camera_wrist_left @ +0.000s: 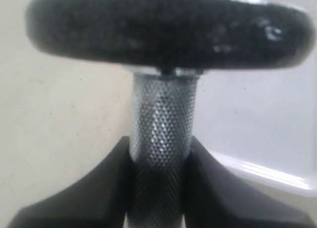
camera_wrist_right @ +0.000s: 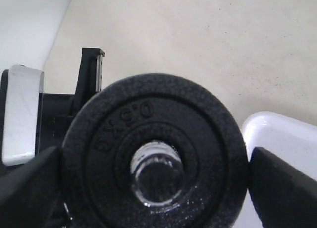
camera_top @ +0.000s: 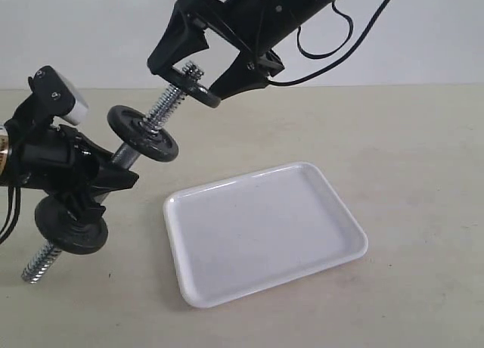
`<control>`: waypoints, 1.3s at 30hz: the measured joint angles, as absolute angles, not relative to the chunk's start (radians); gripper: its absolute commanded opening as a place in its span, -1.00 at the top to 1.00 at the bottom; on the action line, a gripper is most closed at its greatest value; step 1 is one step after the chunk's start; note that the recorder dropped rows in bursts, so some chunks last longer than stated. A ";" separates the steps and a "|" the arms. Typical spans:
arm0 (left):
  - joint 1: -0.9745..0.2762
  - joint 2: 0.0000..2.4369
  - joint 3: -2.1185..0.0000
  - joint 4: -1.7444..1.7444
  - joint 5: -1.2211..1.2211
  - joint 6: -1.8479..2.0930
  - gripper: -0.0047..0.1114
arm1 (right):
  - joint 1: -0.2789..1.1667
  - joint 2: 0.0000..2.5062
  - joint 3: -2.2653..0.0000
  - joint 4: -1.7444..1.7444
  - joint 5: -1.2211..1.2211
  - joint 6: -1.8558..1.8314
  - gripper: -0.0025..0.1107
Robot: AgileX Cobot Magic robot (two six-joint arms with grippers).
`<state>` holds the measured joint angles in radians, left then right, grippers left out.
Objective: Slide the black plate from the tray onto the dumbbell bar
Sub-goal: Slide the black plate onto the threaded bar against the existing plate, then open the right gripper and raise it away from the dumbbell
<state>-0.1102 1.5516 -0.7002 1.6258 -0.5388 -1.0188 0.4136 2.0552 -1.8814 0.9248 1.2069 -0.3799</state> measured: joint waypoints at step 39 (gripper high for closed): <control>-0.112 1.564 -0.715 1.634 -0.526 -1.023 0.84 | 0.418 2.052 -1.891 0.974 1.151 -0.441 -0.90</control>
<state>-0.1120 1.5645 -0.7147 1.6344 -0.5255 -1.0229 0.4184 2.0523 -1.8907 0.9743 1.1506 -0.4412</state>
